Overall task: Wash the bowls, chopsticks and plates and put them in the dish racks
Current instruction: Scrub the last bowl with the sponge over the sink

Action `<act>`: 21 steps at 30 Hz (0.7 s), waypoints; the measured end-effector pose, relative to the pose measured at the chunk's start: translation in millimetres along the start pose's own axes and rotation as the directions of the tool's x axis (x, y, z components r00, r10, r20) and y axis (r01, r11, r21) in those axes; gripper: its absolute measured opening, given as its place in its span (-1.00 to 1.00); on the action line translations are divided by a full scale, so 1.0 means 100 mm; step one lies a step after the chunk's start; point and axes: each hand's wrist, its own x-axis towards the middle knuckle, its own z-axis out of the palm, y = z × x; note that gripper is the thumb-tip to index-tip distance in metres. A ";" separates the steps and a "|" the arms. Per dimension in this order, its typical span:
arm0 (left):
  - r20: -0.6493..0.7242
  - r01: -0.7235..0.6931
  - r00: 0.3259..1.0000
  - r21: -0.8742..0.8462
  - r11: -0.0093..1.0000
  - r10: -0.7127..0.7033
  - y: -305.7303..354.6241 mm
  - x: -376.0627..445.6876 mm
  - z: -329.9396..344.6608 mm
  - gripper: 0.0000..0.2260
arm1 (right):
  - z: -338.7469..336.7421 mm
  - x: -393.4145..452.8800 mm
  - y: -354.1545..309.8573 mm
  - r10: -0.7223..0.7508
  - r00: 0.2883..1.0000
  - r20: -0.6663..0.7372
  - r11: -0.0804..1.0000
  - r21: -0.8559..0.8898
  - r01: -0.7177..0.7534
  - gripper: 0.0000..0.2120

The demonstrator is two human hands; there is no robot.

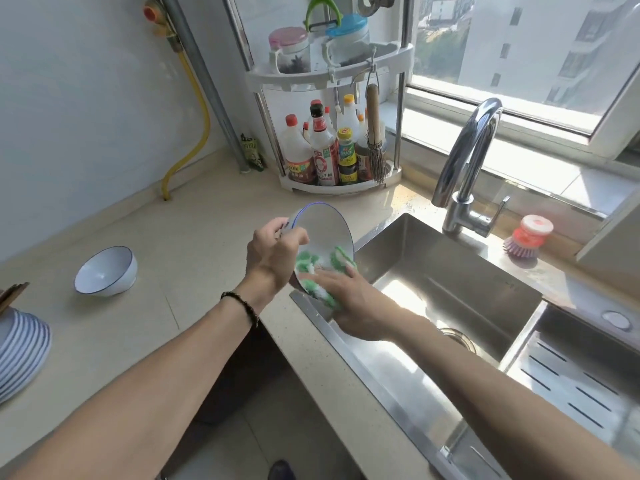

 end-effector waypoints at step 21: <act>0.090 0.176 0.984 -0.426 0.887 -0.152 -0.27 -0.01 0.15 -0.73 | 0.19 0.19 -0.24 0.065 0.923 -0.379 0.995 -0.042 -0.087 -0.76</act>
